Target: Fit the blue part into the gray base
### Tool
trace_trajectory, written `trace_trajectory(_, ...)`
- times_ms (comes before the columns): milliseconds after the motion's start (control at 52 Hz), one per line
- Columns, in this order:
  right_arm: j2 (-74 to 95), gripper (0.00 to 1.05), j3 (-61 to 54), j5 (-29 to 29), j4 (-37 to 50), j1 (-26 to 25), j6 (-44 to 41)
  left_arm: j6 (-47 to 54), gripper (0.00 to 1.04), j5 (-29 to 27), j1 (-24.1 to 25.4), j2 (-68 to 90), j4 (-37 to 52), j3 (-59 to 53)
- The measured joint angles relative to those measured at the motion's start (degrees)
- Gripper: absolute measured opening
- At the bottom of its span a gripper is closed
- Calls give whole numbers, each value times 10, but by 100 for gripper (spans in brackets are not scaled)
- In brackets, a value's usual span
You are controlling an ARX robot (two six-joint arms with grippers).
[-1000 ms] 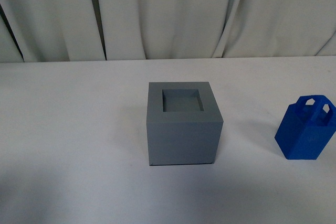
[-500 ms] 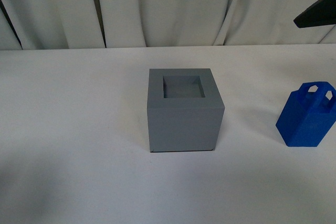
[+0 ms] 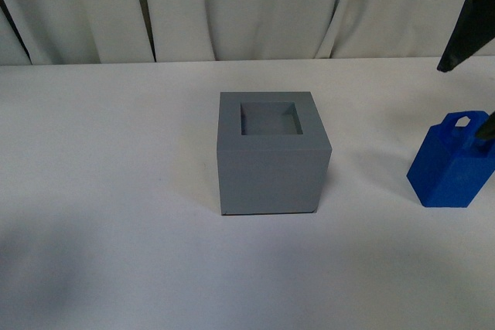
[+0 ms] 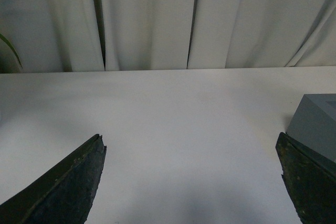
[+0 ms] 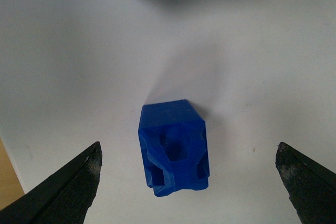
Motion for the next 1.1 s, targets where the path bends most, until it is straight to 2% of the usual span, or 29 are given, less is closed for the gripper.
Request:
trace_trajectory(115, 25, 97, 0, 31, 4, -5, -16, 0, 99, 0, 0, 0, 0, 0)
trace_trajectory(442, 37, 97, -16, 54, 15, -6, -30, 0, 99, 0, 0, 0, 0, 0)
trace_trajectory(962, 57, 97, -35, 65, 45, 9, -26, 0, 99, 0, 0, 0, 0, 0)
trace_trajectory(1019, 57, 92, -35, 65, 44, 10, -25, 0, 99, 0, 0, 0, 0, 0)
trace_trajectory(1096, 57, 80, -35, 67, 45, 10, -25, 0, 99, 0, 0, 0, 0, 0)
